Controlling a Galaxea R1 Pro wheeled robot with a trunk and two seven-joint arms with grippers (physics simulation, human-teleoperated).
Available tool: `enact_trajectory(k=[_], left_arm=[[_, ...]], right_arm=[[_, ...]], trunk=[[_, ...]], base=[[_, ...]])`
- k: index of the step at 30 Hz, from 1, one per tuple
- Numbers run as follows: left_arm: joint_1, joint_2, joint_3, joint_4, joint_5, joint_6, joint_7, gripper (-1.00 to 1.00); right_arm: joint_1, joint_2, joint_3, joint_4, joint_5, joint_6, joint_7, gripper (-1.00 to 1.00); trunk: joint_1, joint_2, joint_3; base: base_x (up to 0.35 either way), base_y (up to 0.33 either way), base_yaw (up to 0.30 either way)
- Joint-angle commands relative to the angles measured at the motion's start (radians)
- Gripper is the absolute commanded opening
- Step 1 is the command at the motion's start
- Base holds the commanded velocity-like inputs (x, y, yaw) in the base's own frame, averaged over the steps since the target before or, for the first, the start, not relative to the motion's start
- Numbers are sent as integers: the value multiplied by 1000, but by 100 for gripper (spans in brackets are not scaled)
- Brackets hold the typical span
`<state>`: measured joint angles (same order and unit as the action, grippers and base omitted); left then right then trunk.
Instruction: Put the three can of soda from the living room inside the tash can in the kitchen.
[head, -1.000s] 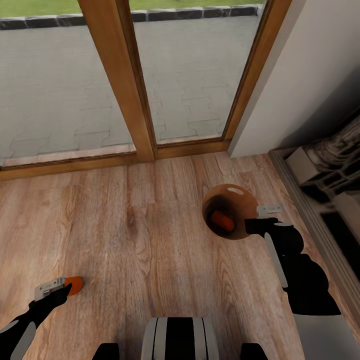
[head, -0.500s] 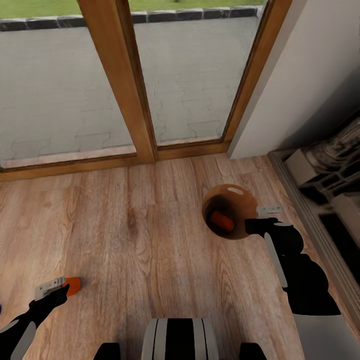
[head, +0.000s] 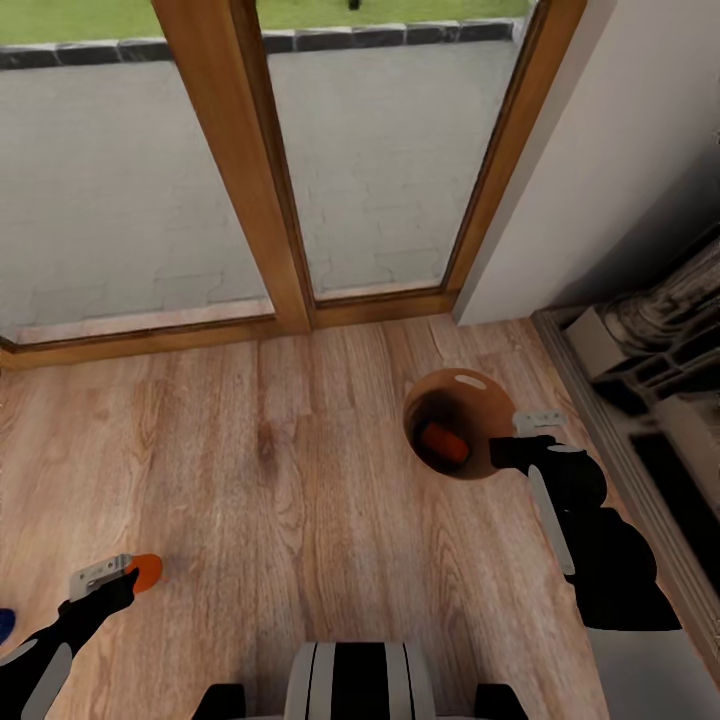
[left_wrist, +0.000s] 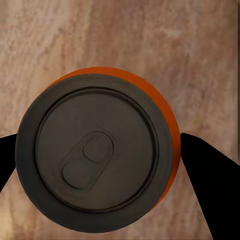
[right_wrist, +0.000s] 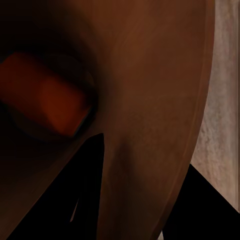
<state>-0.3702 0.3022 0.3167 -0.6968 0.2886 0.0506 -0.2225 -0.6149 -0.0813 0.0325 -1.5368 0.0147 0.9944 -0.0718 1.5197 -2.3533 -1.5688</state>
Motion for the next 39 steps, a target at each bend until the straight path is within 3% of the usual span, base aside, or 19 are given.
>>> enact_trajectory(k=[1, 32, 39], left_arm=[[0, 0, 0, 0, 0, 0, 0, -100], [1, 0, 1, 2, 0, 2, 0, -100], [0, 0, 1, 2, 0, 3, 0, -100]], right_arm=[[0, 0, 1, 0, -5, 0, 0, -100], [0, 1, 4, 0, -7, 0, 0, -100], [0, 2, 6, 1, -7, 0, 0, -100]], trunk=[[-4, 7, 3], [-123, 224, 100], [-150, 273, 122]], base=[[0, 0, 0], [0, 0, 1], [0, 0, 187]])
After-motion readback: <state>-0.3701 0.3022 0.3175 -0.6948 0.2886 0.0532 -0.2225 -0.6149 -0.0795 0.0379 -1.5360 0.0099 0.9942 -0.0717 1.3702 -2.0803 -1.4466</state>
